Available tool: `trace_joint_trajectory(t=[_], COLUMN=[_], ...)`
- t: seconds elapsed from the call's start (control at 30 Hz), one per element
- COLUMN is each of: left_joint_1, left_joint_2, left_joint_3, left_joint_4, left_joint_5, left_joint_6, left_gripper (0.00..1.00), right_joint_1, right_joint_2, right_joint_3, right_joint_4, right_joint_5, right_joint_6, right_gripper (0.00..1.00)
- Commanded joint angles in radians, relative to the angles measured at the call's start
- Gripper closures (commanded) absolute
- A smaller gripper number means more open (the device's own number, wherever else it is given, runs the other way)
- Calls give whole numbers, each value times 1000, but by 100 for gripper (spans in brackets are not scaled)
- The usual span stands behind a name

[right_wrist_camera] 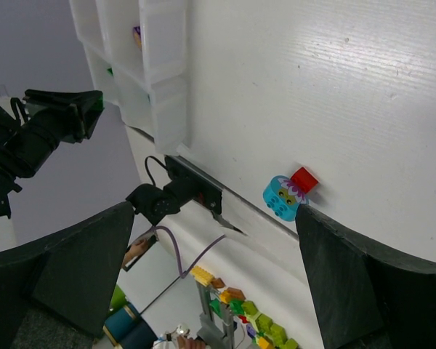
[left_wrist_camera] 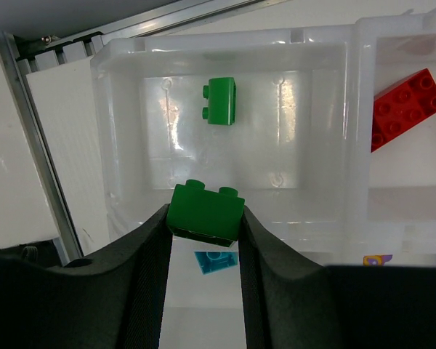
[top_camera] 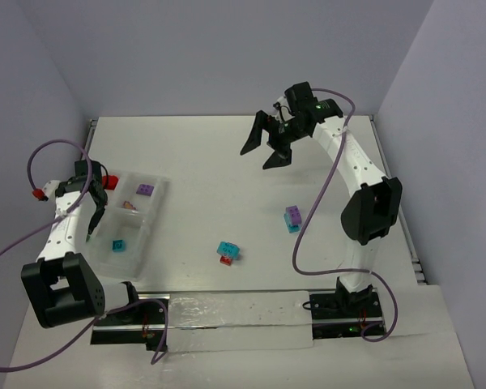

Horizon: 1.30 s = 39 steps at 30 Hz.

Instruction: Sort the legos into containers by color

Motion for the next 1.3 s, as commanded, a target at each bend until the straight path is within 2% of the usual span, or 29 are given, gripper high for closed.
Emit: trace_joint_trajectory(t=[0.0, 0.07, 0.13, 0.23, 0.33, 0.47, 0.67, 0.8, 0.9, 0.93, 1.0, 1.07, 1.17, 1.27], left_joint_1=[20, 27, 39, 42, 42, 40, 32, -5, -56, -56, -131, -170, -243, -263], left_joint_2=[15, 21, 49, 78, 83, 89, 54, 18, 16, 20, 20, 5, -29, -62], left_joint_3=[2, 5, 31, 78, 99, 135, 190, 238, 261, 264, 246, 229, 246, 264], left_joint_4=[59, 80, 103, 102, 122, 120, 130, 121, 82, 81, 83, 104, 92, 71], left_joint_5=[-6, 3, 7, 3, 23, 44, 139, 196, 222, 219, 232, 263, 306, 358], left_joint_6=[6, 25, 52, 77, 108, 144, 274, 319, 323, 320, 323, 334, 338, 326], left_gripper=[61, 53, 38, 23, 17, 16, 16, 15, 15, 15, 14, 14, 13, 13], right_joint_1=[9, 10, 13, 15, 16, 18, 41, 84, 165, 166, 248, 308, 385, 443], right_joint_2=[22, 22, 24, 25, 25, 24, 34, 3, -52, -53, -124, -189, -321, -408], right_joint_3=[49, 45, 37, 32, 13, -7, 27, 23, 16, 16, -64, -151, -344, -490], right_joint_4=[-22, -23, -25, -25, -19, -12, -25, -35, -62, -62, -37, 33, 156, 301], right_joint_5=[-17, -16, -17, -9, 11, 43, 182, 342, 532, 534, 736, 803, 767, 728], right_joint_6=[-6, -4, -3, -3, -3, -3, -30, -71, -109, -118, -145, -152, -174, -191], right_gripper=[0, 0, 0, 0, 0, 0, 0, 0, 0, 0, 0, 0, 0, 1])
